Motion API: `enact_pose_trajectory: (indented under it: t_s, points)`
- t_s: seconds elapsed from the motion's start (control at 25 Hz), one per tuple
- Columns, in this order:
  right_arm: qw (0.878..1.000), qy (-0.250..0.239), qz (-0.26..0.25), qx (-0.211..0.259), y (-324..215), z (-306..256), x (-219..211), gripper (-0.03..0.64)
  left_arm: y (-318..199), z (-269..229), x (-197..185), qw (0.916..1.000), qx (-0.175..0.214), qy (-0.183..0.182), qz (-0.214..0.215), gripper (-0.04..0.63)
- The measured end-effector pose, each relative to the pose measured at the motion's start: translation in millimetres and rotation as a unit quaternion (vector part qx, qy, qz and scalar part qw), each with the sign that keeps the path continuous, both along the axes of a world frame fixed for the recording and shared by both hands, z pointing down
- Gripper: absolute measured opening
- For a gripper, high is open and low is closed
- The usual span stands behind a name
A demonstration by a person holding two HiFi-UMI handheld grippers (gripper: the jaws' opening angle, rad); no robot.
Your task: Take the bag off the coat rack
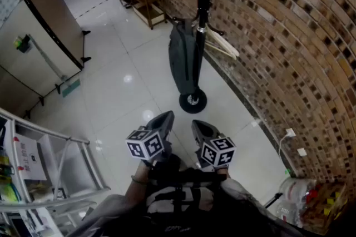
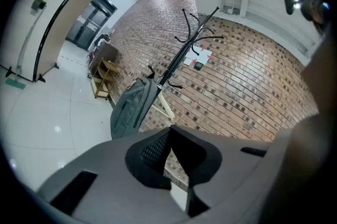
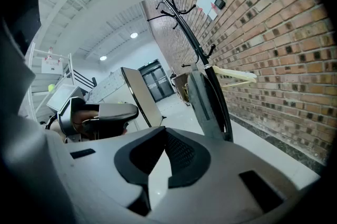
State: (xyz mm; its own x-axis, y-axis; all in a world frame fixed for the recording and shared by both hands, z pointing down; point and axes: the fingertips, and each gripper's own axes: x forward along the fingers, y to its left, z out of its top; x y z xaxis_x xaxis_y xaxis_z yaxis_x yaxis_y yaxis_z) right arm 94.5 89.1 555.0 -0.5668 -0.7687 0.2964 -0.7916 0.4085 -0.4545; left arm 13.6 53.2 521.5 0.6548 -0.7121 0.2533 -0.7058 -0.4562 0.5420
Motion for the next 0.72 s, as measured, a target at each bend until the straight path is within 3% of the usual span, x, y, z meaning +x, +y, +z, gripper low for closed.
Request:
enact_pose_trajectory:
  t_s: [0.32,0.72]
  points:
    - [1.000,-0.003,0.012,0.001,-41,-3,-3,0.006,-43,-3,-2,0.9999,0.006,0.001,0.012,0.008]
    - [0.998,-0.014,0.052,0.023,-135,-31,-15,0.006,-131,-20,-16,0.9980,0.023,-0.009,0.057,0.008]
